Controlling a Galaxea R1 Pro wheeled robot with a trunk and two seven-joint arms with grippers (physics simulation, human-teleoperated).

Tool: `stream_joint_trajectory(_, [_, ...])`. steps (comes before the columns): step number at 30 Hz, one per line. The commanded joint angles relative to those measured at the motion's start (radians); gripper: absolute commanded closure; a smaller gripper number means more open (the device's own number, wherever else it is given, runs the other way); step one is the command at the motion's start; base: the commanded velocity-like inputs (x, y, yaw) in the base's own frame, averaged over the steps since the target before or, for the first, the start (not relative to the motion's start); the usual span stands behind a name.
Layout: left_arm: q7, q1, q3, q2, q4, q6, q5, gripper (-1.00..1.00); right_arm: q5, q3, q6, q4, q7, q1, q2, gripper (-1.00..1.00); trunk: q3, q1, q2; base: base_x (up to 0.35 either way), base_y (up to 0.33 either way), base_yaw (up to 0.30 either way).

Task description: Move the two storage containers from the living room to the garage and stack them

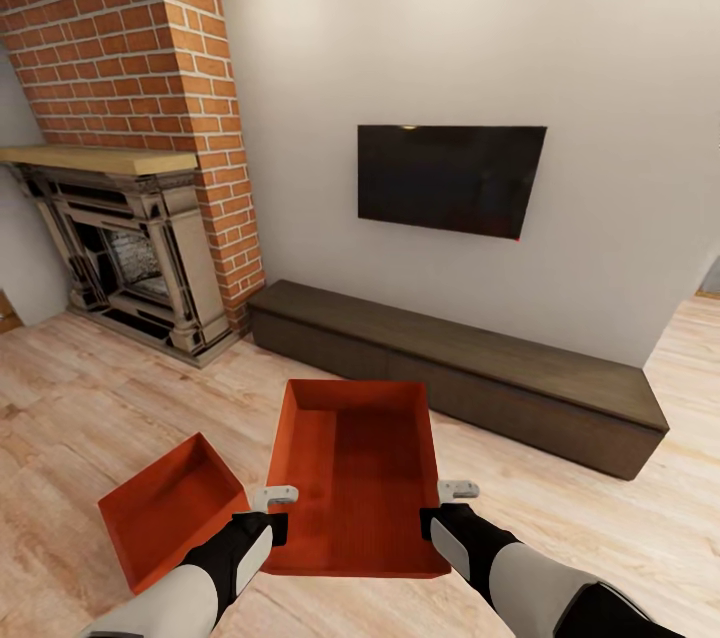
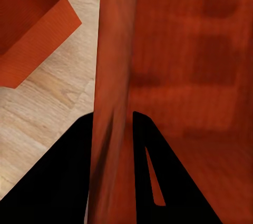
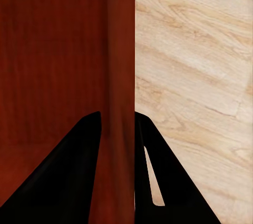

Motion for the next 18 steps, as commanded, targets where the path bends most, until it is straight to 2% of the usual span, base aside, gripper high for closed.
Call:
stream_joint_trajectory(1, [0.015,0.001,-0.006,0.002,0.001,0.009,-0.008,1.0,0.034,-0.005,-0.043,-0.002,-0.011,-0.002,-0.002,1.0,-0.001,0.001,-0.002,0.0,0.0,0.0])
stream_joint_trajectory(18, [0.015,0.001,-0.006,0.002,0.001,0.009,-0.008,1.0,0.034,-0.005,-0.043,-0.002,-0.01,-0.002,-0.002,1.0,0.026,0.001,-0.002,0.0,0.0,0.0])
